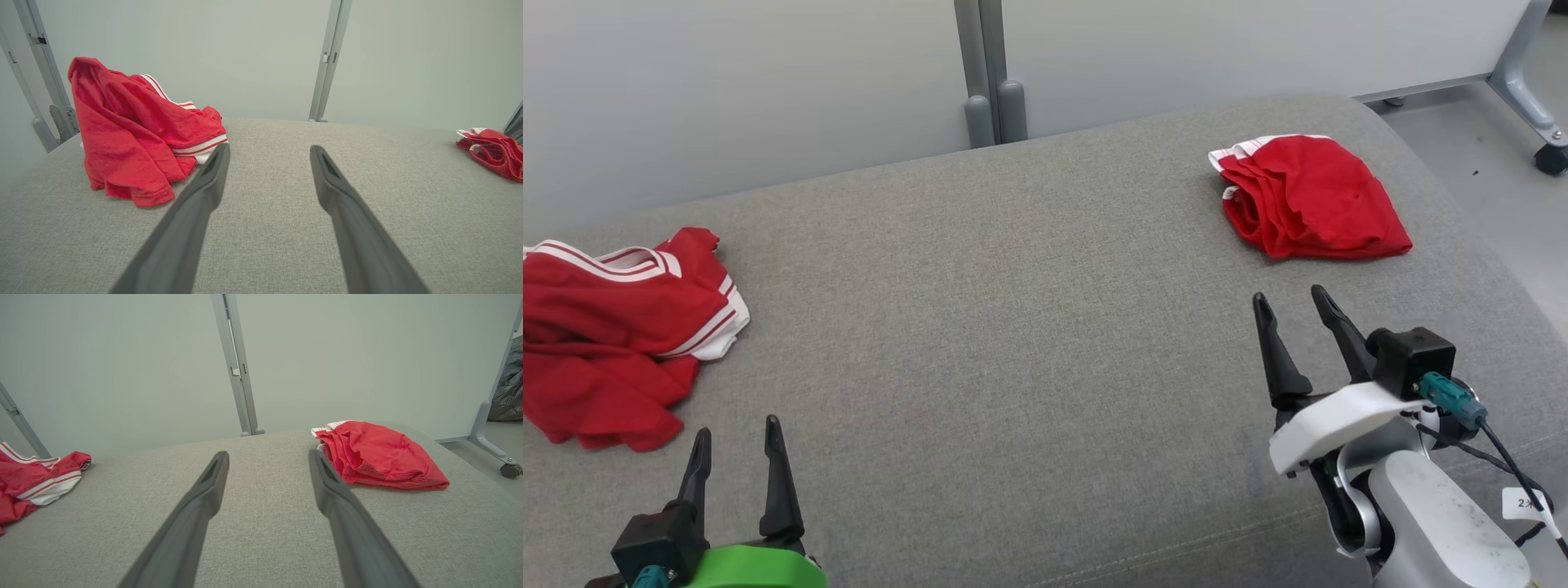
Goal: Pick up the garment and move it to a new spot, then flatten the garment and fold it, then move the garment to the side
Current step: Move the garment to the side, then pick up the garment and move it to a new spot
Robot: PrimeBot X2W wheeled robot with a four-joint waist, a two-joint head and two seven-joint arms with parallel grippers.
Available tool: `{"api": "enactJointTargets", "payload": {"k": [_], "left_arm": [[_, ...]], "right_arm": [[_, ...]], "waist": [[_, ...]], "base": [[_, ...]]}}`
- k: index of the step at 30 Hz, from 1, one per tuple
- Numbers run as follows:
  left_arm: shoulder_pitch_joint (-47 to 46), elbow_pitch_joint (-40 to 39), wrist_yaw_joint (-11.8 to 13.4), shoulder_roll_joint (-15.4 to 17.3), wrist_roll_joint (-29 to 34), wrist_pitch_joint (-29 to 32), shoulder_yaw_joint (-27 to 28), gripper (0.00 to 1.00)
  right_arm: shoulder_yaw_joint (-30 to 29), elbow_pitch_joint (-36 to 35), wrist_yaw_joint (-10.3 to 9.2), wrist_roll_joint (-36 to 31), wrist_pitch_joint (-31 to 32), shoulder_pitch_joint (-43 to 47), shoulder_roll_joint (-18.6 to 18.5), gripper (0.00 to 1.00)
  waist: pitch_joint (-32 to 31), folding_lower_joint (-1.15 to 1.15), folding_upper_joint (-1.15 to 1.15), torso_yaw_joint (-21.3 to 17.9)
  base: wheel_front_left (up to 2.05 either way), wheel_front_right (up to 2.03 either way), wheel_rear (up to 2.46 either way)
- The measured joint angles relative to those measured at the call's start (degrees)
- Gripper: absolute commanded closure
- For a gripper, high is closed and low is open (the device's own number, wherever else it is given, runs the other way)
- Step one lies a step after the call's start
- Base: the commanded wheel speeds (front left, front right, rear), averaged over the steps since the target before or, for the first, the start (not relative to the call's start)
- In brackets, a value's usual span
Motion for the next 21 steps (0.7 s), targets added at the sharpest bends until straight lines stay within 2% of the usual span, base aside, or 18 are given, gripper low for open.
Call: {"api": "enactJointTargets", "payload": {"k": [21], "left_arm": [[1.06,-1.56,0.0,-0.01,-0.19,0.0,-1.44,0.0]], "right_arm": [[-1.97,-3.66,-0.04,-2.54,0.0,3.35,1.14,0.0]], "waist": [[0.45,0.0,0.0,0.58]], "base": [[0.0,0.0,0.0]]}}
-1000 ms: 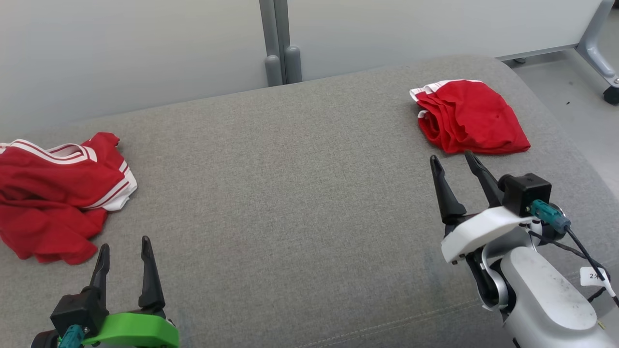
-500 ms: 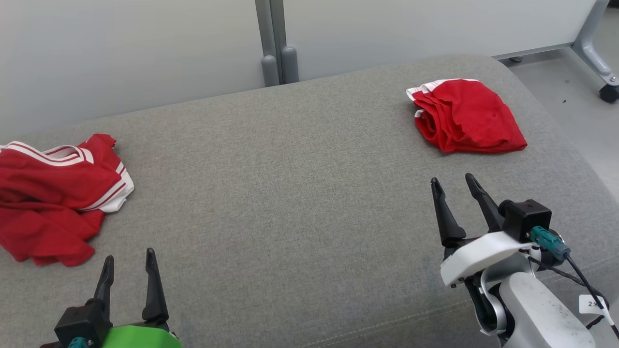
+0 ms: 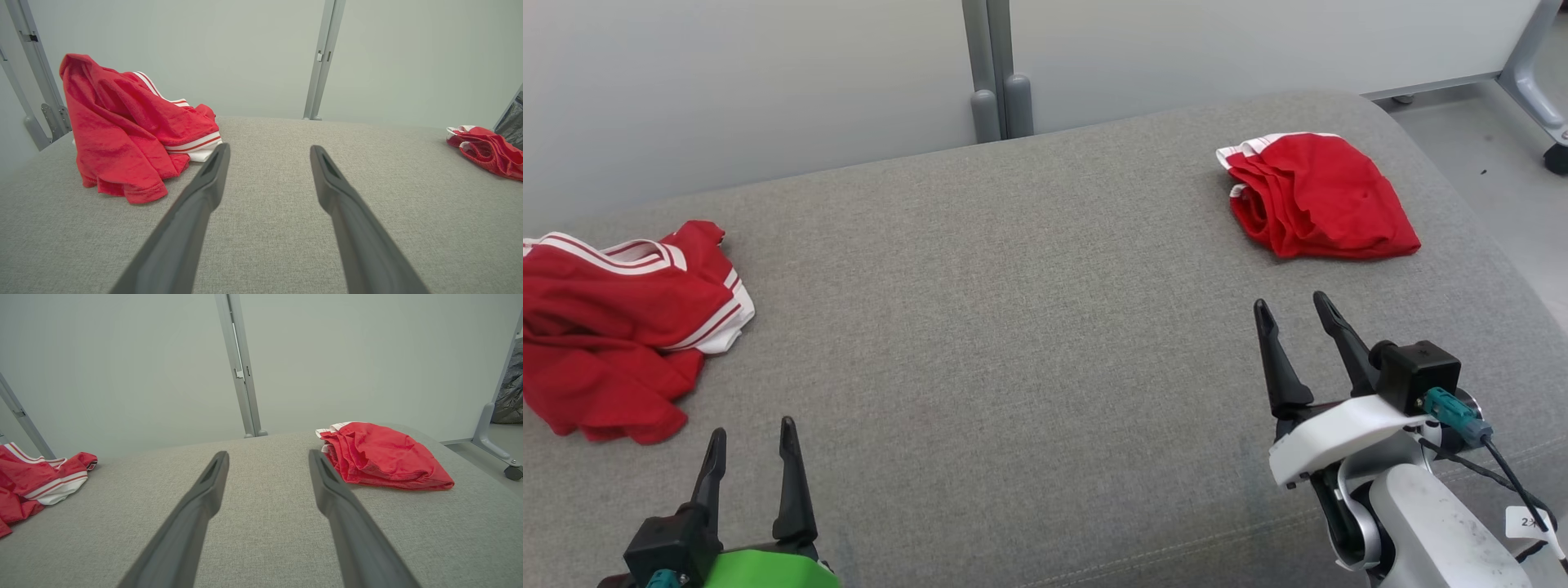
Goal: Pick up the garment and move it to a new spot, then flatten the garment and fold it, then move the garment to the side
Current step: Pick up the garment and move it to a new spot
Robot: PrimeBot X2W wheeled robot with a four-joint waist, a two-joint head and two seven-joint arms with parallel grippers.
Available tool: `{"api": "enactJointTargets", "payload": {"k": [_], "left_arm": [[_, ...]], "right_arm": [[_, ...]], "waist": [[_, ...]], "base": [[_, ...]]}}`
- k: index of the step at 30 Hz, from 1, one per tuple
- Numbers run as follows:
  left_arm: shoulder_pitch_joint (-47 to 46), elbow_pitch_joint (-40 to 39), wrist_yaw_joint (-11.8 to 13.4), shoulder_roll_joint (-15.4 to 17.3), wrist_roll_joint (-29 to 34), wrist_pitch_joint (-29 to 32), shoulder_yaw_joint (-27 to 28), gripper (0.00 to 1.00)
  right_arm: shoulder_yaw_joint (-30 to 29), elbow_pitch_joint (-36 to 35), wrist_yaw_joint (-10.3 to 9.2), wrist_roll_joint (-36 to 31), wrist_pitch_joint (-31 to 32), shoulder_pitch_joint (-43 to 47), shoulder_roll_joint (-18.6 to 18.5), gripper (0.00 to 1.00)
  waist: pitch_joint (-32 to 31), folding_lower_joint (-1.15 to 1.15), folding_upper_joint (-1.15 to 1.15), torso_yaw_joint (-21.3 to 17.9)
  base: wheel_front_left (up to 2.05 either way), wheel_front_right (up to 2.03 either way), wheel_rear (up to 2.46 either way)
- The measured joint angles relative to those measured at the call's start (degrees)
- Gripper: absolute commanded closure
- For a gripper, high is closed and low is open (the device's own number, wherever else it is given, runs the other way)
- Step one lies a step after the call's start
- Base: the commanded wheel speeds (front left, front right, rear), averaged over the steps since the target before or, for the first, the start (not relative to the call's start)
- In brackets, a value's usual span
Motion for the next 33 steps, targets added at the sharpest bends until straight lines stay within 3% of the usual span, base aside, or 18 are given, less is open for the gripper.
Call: {"api": "enactJointTargets", "payload": {"k": [15,21,28,33], "left_arm": [[-0.04,-0.15,0.01,-0.01,-0.44,0.0,-2.56,0.0],[-0.07,-0.16,0.01,-0.01,-0.42,0.0,-1.68,0.0],[-0.01,-0.73,0.01,-0.02,0.42,-0.01,1.71,0.0],[0.37,-1.37,0.01,-0.01,0.87,-0.01,2.94,0.0]], "right_arm": [[-1.82,-1.16,-0.01,-1.47,0.0,2.03,0.0,0.0],[-1.52,-1.36,0.2,-1.85,0.0,2.2,0.01,0.0],[0.98,-1.25,2.49,-1.98,0.0,2.16,0.68,0.0],[1.85,-0.82,3.12,-1.98,0.0,2.12,1.54,0.0]], "waist": [[-0.03,0.0,0.0,2.8],[-0.35,0.0,0.0,6.23],[-0.78,0.0,0.0,11.3],[-1.07,0.0,0.0,15.21]], "base": [[0.0,0.0,0.0],[0.0,0.0,0.0],[0.0,0.0,0.0],[0.0,0.0,0.0]]}}
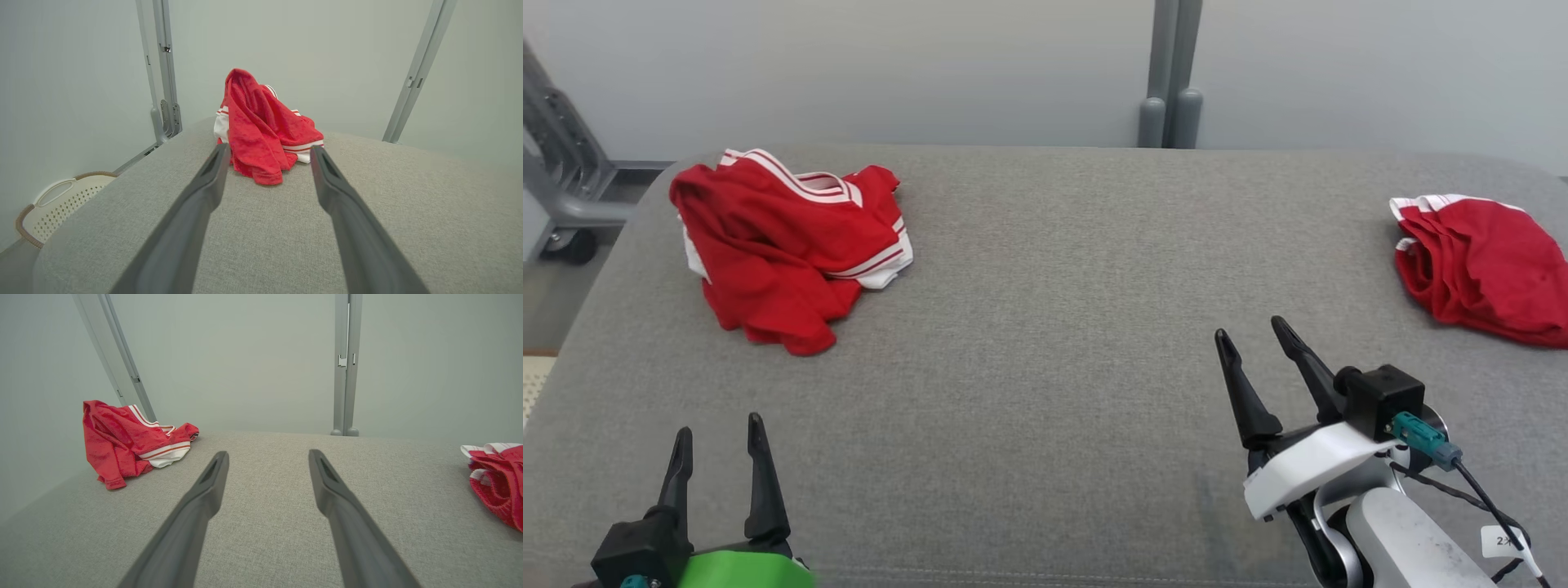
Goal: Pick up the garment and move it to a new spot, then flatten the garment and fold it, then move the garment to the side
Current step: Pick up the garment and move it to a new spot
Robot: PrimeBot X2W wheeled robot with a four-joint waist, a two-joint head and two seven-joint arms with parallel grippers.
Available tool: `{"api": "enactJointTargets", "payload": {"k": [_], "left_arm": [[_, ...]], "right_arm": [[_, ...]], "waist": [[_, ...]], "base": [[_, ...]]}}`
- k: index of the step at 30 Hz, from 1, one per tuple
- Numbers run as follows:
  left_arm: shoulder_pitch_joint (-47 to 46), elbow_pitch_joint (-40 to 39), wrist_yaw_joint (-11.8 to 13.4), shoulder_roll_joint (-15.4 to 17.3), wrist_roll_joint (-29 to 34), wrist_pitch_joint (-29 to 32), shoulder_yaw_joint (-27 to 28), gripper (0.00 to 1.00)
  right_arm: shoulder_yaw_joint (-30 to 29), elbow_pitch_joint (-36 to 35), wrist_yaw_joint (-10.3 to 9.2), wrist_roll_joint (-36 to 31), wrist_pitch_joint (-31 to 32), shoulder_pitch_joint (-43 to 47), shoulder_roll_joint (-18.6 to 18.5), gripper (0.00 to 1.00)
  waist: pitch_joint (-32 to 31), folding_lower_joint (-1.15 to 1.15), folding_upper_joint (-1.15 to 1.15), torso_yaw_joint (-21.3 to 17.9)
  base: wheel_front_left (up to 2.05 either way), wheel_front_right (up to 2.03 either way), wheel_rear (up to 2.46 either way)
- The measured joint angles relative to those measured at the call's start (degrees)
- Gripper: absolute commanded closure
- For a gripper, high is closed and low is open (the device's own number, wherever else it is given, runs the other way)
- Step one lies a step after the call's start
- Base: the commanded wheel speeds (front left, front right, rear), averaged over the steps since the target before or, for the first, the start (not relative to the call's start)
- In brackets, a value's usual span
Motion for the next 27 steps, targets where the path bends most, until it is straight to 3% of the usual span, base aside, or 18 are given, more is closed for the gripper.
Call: {"api": "enactJointTargets", "payload": {"k": [10,15,27], "left_arm": [[1.12,-0.2,0.0,-0.08,0.27,0.01,-2.76,0.0],[1.13,-0.24,0.08,0.0,0.26,0.0,-1.18,0.0],[-0.03,-0.4,0.08,-0.02,0.27,0.0,-2.41,0.0]], "right_arm": [[-2.16,0.33,-0.18,0.0,0.0,0.11,0.07,0.0],[-0.97,0.47,-0.1,-0.29,0.0,0.1,0.73,0.0],[-1.05,0.46,-0.11,-1.05,0.0,-0.15,-0.14,0.0]], "waist": [[-0.11,0.0,0.0,8.05],[0.28,0.0,0.0,11.0],[3.02,0.0,0.0,9.59]], "base": [[0.0,0.0,0.0],[0.0,0.0,0.0],[0.0,0.0,0.0]]}}
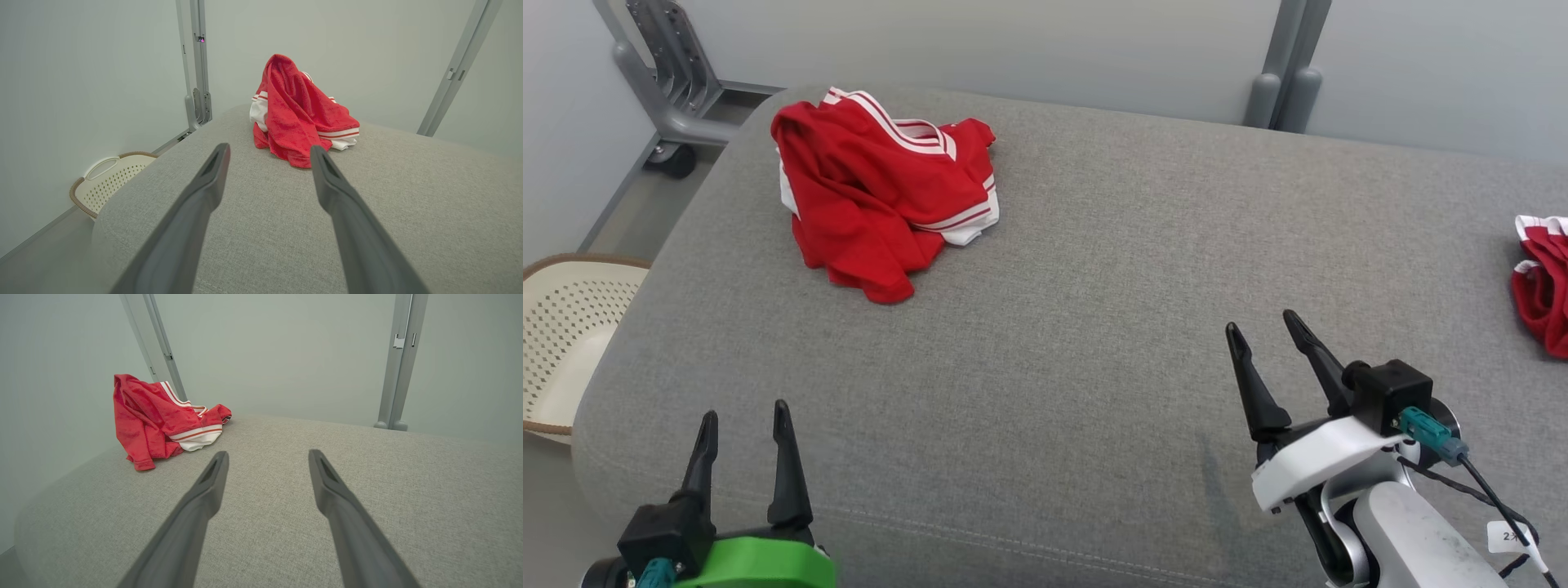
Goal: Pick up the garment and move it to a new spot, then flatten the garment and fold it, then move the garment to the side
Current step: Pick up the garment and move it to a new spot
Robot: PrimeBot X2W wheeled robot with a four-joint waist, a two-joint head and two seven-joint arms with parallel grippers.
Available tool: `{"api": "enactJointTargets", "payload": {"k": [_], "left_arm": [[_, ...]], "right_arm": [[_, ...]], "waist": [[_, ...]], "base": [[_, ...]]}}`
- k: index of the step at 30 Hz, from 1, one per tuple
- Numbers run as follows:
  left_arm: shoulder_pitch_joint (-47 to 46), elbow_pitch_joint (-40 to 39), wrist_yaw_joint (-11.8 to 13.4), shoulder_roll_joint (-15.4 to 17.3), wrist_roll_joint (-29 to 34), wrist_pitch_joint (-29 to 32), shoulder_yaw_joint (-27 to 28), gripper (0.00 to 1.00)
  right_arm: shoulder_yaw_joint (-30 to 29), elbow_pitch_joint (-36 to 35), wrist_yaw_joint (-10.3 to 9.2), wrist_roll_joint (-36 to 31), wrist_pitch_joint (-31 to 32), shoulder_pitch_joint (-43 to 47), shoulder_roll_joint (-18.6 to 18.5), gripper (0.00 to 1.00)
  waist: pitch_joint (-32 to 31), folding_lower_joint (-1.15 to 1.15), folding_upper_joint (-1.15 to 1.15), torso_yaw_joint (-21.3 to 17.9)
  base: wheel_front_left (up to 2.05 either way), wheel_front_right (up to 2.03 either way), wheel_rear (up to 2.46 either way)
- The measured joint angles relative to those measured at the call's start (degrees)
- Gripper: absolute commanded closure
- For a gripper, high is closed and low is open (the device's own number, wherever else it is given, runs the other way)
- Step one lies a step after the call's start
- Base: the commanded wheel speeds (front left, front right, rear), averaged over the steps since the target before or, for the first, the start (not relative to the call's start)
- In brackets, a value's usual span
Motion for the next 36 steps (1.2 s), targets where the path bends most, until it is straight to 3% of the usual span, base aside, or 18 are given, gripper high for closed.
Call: {"api": "enactJointTargets", "payload": {"k": [7,13,20,36], "left_arm": [[-7.78,2.35,0.0,0.0,1.77,0.01,-0.98,0.0],[-20.11,5.31,0.0,0.7,2.9,2.05,-0.36,0.0],[-33.33,13.11,0.0,2.09,2.98,7.43,3.94,0.0],[-50.72,29.83,0.0,3.67,4.71,13.99,14.72,0.0]], "right_arm": [[-0.45,-0.88,-0.08,-0.59,0.25,-1.77,-1.1,0.0],[-0.74,-2.22,-0.49,-1.76,1.16,-3.98,-2.08,0.0],[-0.02,-4.26,-0.3,-2.86,2.6,-7.73,-2.36,0.0],[-0.76,-7.73,0.08,-4.1,4.11,-12.41,-4.6,0.0]], "waist": [[2.59,0.0,0.0,-1.78],[5.7,0.0,0.0,-3.13],[9.85,0.0,0.0,-5.32],[19.68,0.0,0.0,-13.0]], "base": [[0.0,0.0,0.0],[0.0,0.0,0.0],[0.0,0.0,0.0],[0.0,0.0,0.0]]}}
